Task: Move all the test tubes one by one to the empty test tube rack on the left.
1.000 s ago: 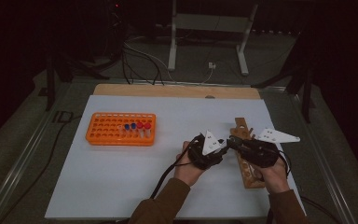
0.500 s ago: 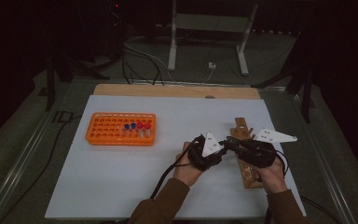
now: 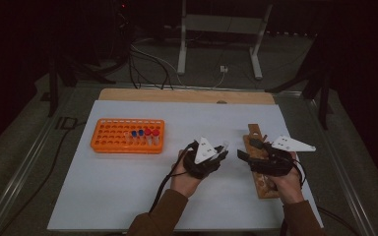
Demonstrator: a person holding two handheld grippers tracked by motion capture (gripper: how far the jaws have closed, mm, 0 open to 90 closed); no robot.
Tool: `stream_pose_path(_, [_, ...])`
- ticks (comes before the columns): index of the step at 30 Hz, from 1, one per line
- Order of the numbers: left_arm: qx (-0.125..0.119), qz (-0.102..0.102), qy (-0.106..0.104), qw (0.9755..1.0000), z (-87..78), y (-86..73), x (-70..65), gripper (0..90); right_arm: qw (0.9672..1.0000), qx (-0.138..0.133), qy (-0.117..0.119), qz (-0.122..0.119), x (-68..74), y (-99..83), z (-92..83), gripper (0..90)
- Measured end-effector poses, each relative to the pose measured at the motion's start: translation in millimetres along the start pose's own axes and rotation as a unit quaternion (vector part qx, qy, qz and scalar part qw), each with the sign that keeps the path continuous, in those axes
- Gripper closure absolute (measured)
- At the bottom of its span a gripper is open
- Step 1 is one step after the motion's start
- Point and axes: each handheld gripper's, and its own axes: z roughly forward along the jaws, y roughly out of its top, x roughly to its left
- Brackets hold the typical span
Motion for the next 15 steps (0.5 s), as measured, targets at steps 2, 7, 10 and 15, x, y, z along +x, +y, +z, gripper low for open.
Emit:
stream_pose_path(2, [-0.005,-0.007,0.010,0.9999,-9.9,-2.4,6.5,76.3,0.9999,-0.006,-0.014,0.004,-2.7,-2.3,-1.7,23.6])
stream_pose_path(7, [-0.018,-0.025,0.036,0.9989,-37.5,-8.7,25.1,76.3,0.9987,-0.008,-0.048,0.016,-8.0,-9.3,-7.0,14.1])
stream_pose_path(10, [-0.023,-0.033,0.051,0.9979,-53.3,-13.0,35.3,76.3,0.9980,-0.008,-0.060,0.019,-9.0,-12.5,-10.5,11.2])
stream_pose_path(15, [-0.032,-0.050,0.079,0.9951,-77.6,-20.9,52.1,76.3,0.9964,-0.015,-0.081,0.021,-9.2,-15.5,-14.4,3.5])
